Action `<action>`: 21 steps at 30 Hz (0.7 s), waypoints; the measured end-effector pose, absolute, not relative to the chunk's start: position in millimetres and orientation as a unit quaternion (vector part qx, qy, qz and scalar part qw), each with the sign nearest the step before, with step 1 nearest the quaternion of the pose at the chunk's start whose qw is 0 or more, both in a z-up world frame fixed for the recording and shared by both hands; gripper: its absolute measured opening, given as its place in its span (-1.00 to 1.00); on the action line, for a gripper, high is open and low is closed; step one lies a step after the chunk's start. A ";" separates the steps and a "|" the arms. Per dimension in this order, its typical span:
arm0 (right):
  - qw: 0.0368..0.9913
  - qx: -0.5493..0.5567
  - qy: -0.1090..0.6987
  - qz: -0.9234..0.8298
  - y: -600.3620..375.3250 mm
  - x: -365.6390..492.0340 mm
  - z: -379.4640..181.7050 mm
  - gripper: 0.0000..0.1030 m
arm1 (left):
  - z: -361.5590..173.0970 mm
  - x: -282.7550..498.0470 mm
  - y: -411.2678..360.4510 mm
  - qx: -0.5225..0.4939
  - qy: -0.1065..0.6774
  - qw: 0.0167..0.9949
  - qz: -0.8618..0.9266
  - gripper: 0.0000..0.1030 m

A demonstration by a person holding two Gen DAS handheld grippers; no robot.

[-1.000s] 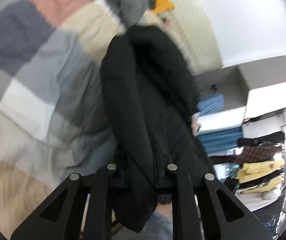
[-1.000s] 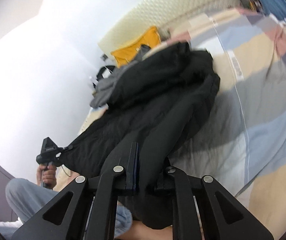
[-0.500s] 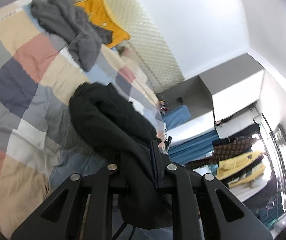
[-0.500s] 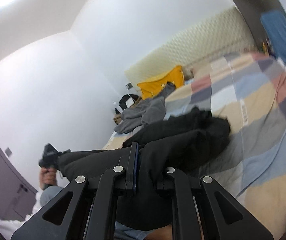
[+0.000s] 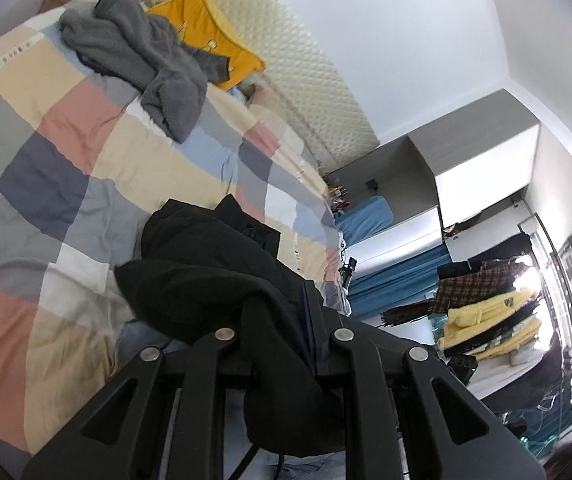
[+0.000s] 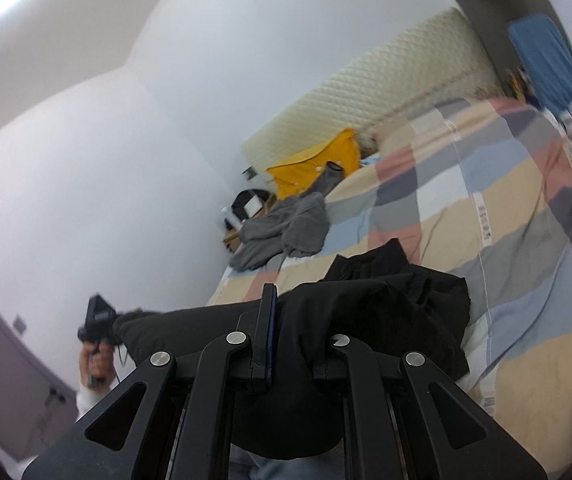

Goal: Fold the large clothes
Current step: 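Lift the gripped jacket edge with both grippers and fold it over the body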

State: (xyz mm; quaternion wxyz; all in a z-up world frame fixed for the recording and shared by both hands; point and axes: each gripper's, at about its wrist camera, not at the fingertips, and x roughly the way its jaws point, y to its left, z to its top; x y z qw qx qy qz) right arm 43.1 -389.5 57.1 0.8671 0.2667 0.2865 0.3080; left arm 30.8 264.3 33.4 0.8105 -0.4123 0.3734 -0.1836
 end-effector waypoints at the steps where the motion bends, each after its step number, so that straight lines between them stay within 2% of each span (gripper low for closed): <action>1: 0.867 0.276 0.291 0.297 -391.2 58.3 51.9 -0.84 | 34.0 36.4 265.1 -0.413 0.377 0.809 -0.182 -0.68; 8: 0.862 0.315 0.333 0.215 -393.3 159.3 12.3 -0.85 | 27.4 115.4 254.7 -0.392 0.416 0.807 -0.149 -0.68; 21: 0.828 0.368 0.409 0.109 -383.0 286.0 -109.8 -0.87 | -41.9 246.8 214.6 -0.281 0.485 0.828 -0.011 -0.68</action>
